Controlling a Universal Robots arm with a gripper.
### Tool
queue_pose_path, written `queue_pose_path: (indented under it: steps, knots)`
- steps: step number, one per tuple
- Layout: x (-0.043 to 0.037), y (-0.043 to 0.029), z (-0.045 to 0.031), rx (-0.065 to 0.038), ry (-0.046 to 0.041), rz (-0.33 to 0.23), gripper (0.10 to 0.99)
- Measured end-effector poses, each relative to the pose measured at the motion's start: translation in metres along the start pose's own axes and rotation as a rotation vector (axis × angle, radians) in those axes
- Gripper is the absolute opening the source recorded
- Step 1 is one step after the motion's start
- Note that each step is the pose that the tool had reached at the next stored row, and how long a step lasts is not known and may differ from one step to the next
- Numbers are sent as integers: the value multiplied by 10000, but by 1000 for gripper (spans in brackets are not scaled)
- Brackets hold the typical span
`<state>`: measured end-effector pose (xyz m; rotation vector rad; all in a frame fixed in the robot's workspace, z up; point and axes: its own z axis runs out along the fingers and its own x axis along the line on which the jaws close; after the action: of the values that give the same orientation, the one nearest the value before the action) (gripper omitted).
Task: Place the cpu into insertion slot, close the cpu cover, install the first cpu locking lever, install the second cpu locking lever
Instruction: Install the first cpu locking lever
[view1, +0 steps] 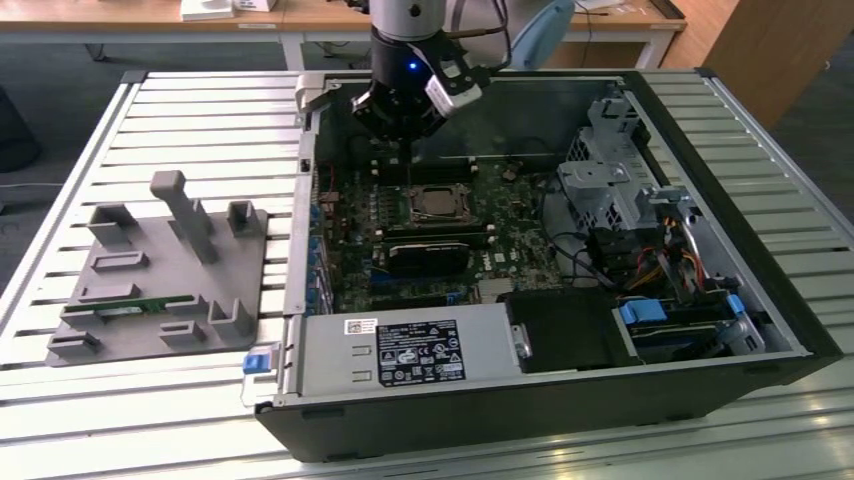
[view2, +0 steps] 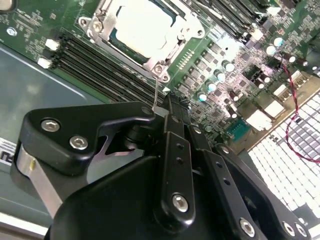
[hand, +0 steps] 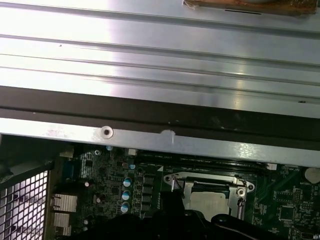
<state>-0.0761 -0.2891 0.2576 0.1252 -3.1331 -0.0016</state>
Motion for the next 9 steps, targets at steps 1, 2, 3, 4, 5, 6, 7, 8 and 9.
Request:
queue_pose_path:
  steps: [1,2,3,4,5,6,7,8,9]
  knots:
    - [-15,-1,1,0,0,0,106]
    - [-32,-2,3,-2,-1,0,106]
    - [-48,-4,4,-1,-1,0,106]
    - [-55,-4,4,-1,-1,0,106]
    - [-62,-5,5,0,0,1,106]
    - [-63,-5,5,2,0,1,106]
    - [-63,-5,5,3,0,2,106]
    - [-64,-5,5,5,0,2,106]
    - [-67,-5,5,5,0,0,106]
